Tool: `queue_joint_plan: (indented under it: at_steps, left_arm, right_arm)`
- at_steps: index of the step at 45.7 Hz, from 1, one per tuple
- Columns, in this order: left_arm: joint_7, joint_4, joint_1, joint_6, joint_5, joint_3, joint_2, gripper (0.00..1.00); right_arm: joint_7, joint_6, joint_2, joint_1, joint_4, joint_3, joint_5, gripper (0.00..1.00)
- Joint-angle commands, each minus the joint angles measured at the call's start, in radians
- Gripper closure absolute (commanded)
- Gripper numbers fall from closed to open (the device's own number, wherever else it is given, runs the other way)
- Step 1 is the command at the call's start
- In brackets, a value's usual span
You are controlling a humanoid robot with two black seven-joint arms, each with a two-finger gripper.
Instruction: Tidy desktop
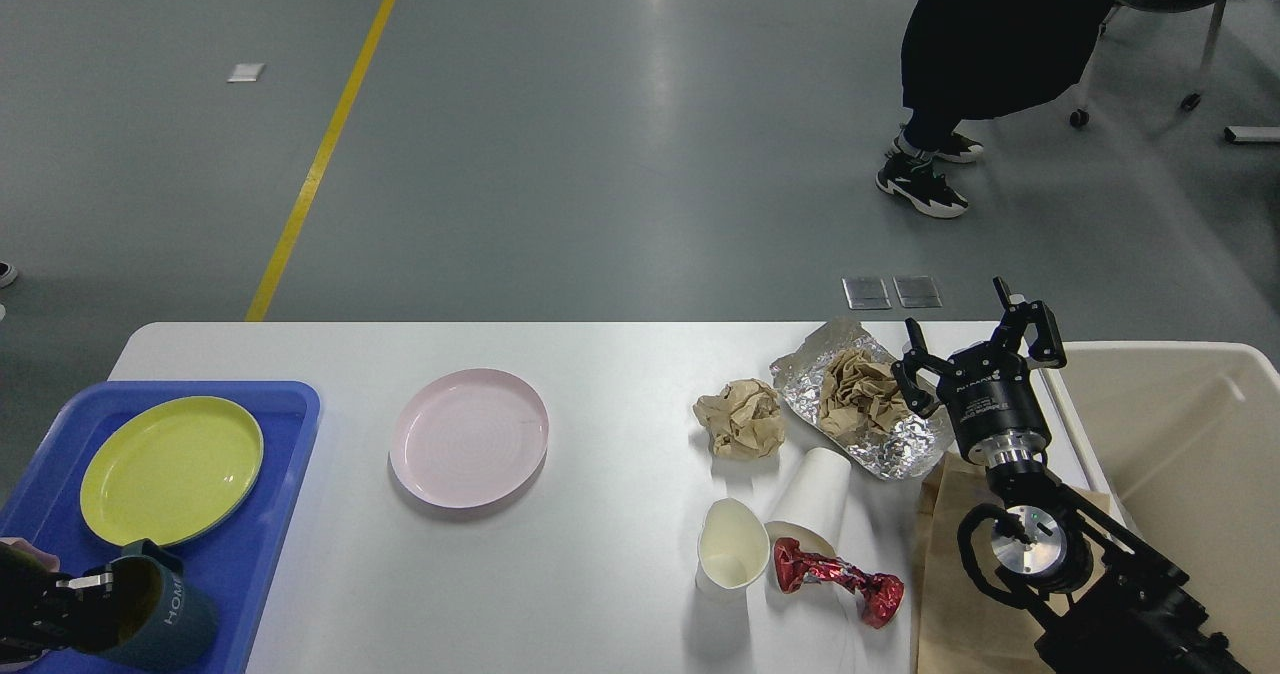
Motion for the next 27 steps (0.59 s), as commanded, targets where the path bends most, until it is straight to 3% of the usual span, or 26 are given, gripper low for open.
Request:
queue_joint_plan:
  at_steps: [1, 27]
  left_arm:
    - [0.002, 0.000, -0.003, 0.003, -0.001, 0.015, 0.007, 0.04]
    - [-0.011, -0.040, -0.051, 0.012, -0.007, 0.075, 0.016, 0.04]
  right_arm:
    - [0.000, 0.001, 0.000, 0.000, 0.000, 0.000, 0.000, 0.00]
    - [0.000, 0.001, 0.000, 0.000, 0.000, 0.000, 0.000, 0.00]
